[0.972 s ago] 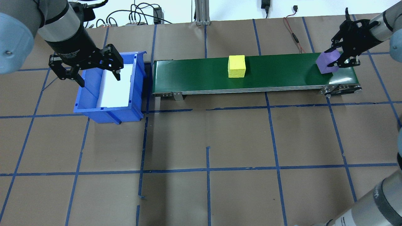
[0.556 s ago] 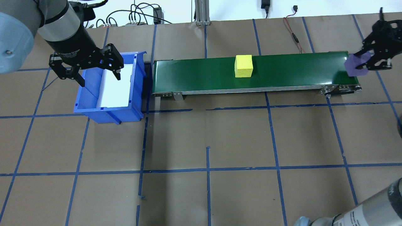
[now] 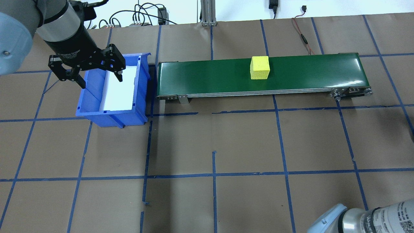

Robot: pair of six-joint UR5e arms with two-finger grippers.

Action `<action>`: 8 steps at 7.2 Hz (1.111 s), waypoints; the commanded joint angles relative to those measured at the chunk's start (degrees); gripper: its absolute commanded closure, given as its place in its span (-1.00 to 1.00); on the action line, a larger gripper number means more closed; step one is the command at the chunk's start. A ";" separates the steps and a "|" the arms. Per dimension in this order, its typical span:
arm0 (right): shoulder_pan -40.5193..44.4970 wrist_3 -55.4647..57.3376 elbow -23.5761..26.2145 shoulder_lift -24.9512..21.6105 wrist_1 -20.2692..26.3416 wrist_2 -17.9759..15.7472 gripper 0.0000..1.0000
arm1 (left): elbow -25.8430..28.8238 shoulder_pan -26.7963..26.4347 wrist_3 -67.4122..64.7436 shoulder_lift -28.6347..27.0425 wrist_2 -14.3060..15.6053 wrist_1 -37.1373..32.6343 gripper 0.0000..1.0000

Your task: Move block left to right into plate

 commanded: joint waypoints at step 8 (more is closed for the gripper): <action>15.22 23.89 2.04 -9.08 -1.70 0.33 -1.00 | -0.26 -0.15 3.04 -0.13 0.03 1.82 -1.00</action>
